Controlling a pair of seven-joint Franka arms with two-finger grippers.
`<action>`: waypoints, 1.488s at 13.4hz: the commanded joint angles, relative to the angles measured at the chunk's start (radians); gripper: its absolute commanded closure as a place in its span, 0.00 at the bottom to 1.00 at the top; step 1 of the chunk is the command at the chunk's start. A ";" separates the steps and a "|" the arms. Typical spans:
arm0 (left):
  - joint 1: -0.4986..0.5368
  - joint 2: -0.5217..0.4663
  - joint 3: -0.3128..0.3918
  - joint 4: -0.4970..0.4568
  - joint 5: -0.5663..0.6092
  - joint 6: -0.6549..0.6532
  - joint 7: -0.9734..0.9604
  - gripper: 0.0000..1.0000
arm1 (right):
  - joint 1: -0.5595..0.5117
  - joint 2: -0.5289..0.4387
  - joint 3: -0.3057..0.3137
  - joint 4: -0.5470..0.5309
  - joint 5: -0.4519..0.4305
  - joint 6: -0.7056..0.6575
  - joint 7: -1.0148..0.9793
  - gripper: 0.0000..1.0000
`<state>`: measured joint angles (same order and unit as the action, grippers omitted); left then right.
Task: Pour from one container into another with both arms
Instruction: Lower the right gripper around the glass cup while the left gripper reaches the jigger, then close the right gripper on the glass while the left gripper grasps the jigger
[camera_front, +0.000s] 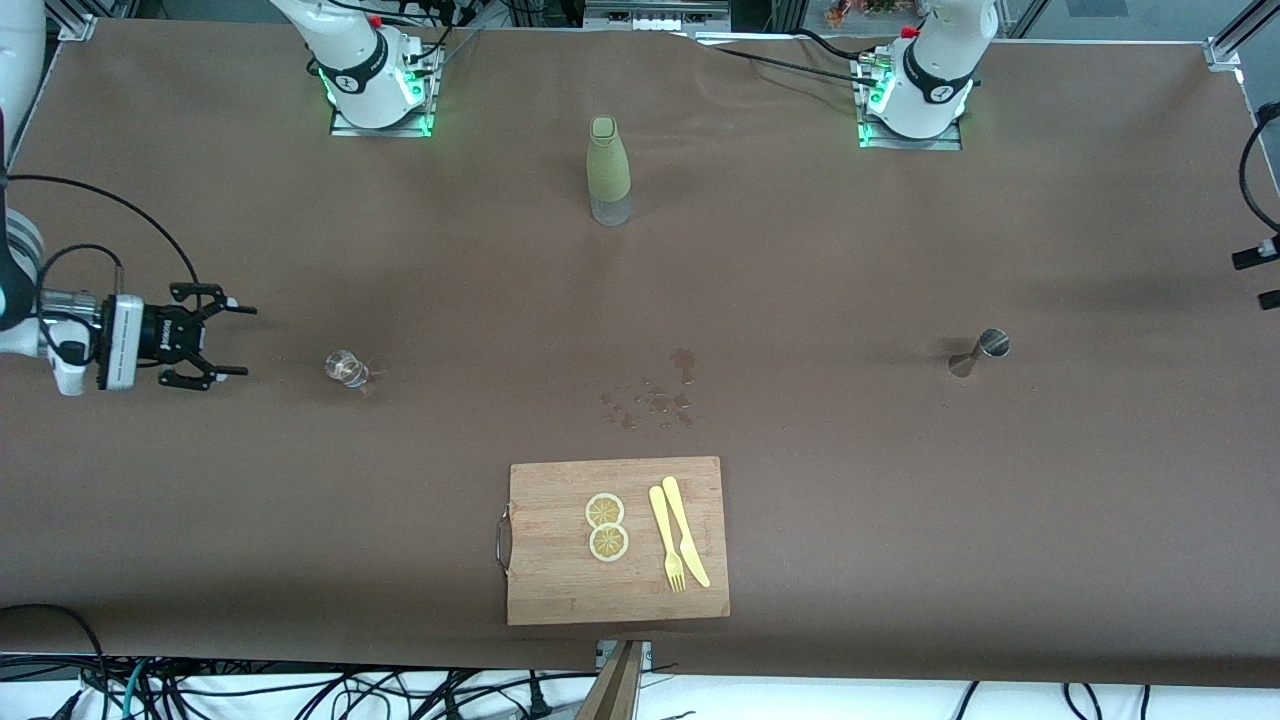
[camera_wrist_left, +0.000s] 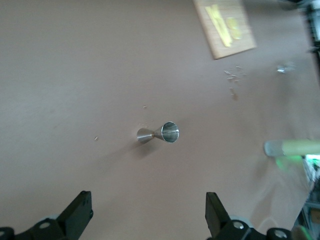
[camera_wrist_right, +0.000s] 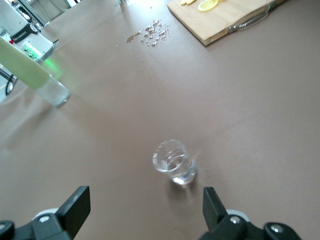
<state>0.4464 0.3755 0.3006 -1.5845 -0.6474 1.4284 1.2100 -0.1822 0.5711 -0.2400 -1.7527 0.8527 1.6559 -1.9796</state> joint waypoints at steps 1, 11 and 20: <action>-0.005 0.046 0.041 -0.078 -0.115 -0.006 0.327 0.00 | -0.002 0.079 0.005 0.016 0.103 0.025 -0.195 0.00; -0.020 0.488 0.094 -0.094 -0.511 -0.176 1.317 0.00 | 0.000 0.268 0.070 0.012 0.298 0.001 -0.558 0.00; -0.115 0.619 0.020 -0.089 -0.600 -0.177 1.525 0.00 | 0.006 0.308 0.113 0.012 0.322 -0.002 -0.601 0.68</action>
<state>0.3580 0.9798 0.3111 -1.6927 -1.2284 1.2532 2.6590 -0.1753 0.8679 -0.1270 -1.7526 1.1574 1.6698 -2.5575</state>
